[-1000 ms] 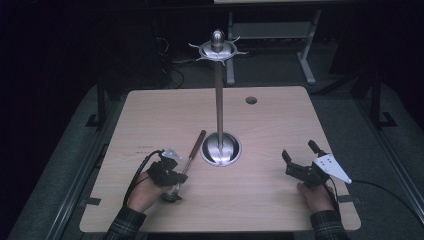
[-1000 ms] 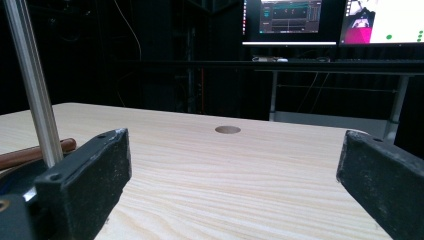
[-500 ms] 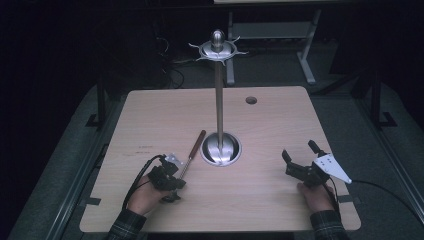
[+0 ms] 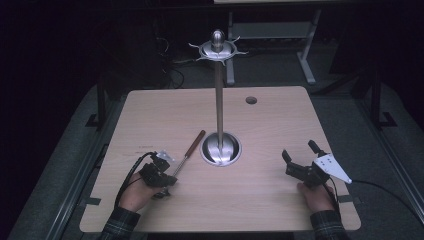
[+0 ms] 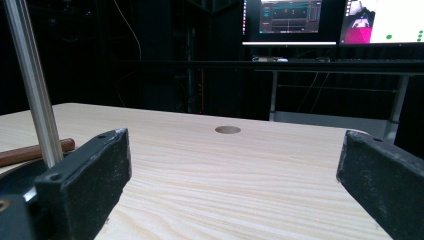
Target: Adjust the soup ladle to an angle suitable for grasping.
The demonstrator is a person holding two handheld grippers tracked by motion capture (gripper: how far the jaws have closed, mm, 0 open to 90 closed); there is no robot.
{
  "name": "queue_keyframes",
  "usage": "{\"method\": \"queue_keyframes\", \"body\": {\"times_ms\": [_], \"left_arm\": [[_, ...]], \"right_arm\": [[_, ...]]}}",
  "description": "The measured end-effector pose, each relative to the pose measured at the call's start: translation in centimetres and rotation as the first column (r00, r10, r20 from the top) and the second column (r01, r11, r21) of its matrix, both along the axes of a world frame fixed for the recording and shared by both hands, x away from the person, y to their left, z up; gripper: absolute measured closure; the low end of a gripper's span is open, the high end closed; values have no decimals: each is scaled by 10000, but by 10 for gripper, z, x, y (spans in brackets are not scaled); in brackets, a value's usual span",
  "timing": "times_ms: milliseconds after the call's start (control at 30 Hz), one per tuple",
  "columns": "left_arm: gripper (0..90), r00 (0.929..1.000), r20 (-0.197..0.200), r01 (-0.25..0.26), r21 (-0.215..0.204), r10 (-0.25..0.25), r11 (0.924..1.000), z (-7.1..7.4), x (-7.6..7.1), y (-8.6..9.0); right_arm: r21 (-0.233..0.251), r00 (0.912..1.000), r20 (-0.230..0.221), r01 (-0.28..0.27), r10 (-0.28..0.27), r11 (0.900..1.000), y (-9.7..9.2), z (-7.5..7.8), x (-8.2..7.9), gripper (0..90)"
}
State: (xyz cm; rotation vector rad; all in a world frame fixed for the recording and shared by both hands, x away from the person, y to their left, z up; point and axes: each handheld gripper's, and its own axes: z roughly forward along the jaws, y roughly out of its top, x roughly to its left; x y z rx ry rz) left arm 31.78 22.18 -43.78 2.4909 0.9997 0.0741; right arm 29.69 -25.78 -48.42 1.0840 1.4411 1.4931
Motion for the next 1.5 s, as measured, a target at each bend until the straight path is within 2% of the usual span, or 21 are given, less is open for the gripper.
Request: {"method": "queue_keyframes", "body": {"times_ms": [167,233,267,467,600,733,1100,1233,1367,1433,1500], "left_arm": [[900,9998,122,-167,187,165,9997,1,2,7],[900,9991,171,-382,183,379,9991,1,2,8],[900,9995,180,-272,341,266,9990,1,3,11],[900,9988,255,-426,481,414,9979,2,6,20],[900,9974,453,-586,604,560,9964,3,8,25],[900,9952,556,-836,583,803,9948,3,10,31],[900,9926,677,-1056,743,1006,9916,3,17,44],[900,9933,643,-1007,708,962,9924,3,17,44],[899,9930,633,-1022,332,1000,9942,8,17,41],[894,9951,582,-816,325,796,9961,13,20,41],[883,9949,563,-851,178,839,9962,17,22,39]], "right_arm": [[1,10000,-2,2,-2,10000,0,0,0,2],[6,10000,-4,4,-4,10000,0,0,0,2],[8,10000,-4,4,-4,10000,0,0,0,2],[18,10000,-10,5,-5,10000,0,0,0,2],[24,10000,-14,3,-3,10000,0,0,0,2],[23,10000,-17,8,-8,10000,0,0,0,2],[12,10000,-8,4,-4,10000,0,0,0,2],[3,10000,-6,3,-3,10000,0,0,0,2],[-12,10000,4,0,0,10000,0,0,0,2],[-7,10000,1,4,-4,10000,0,0,0,2],[-7,10000,1,4,-4,10000,0,0,0,2]]}}
